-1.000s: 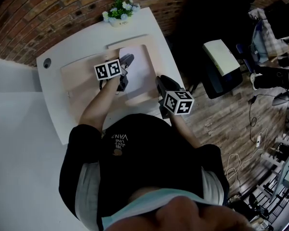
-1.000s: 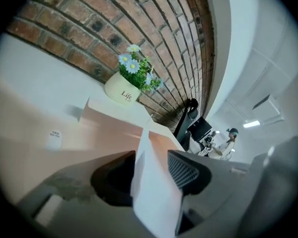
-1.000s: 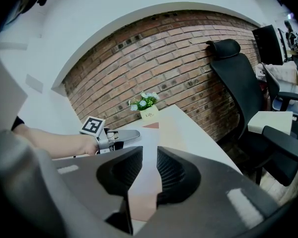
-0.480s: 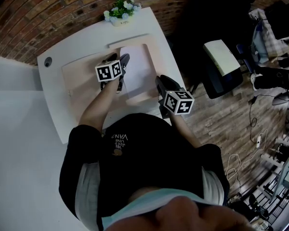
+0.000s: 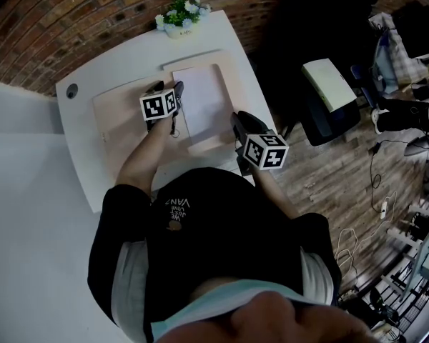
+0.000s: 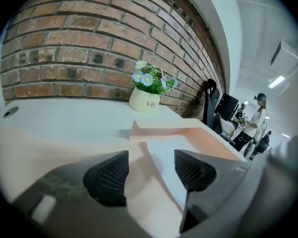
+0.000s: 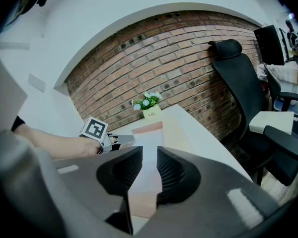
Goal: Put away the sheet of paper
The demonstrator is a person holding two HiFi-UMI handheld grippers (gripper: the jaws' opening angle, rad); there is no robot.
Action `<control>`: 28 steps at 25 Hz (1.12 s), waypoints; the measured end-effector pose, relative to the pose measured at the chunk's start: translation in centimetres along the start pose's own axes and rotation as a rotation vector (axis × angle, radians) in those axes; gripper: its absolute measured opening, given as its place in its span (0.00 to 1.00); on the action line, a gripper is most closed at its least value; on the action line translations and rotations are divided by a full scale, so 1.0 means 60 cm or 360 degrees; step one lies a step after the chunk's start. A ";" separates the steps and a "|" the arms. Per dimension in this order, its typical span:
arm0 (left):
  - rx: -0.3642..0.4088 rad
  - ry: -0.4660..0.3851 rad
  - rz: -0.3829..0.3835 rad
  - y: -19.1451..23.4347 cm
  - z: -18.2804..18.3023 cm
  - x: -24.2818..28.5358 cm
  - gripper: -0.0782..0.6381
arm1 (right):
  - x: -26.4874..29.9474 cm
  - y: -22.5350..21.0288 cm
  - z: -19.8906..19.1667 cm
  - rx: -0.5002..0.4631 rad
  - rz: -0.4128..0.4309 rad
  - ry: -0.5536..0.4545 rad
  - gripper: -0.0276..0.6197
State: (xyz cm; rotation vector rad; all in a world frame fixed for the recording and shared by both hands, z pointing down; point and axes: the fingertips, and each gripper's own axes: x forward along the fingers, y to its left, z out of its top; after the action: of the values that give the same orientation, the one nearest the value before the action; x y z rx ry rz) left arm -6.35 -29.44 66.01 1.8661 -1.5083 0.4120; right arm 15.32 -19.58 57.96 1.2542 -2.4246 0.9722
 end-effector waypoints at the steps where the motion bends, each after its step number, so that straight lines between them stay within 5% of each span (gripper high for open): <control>1: 0.0004 0.0004 0.0005 0.002 -0.001 0.000 0.50 | 0.000 0.001 -0.001 0.0000 0.0001 0.0002 0.18; 28: 0.0018 -0.0078 -0.0088 0.045 0.009 -0.088 0.48 | -0.001 0.092 -0.013 -0.0016 -0.0017 -0.0042 0.18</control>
State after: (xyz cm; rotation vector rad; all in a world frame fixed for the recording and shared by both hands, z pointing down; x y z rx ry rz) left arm -10.45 -26.20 63.10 1.9351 -1.4857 0.3520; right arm 10.90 -16.74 56.03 1.2830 -2.4370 0.9452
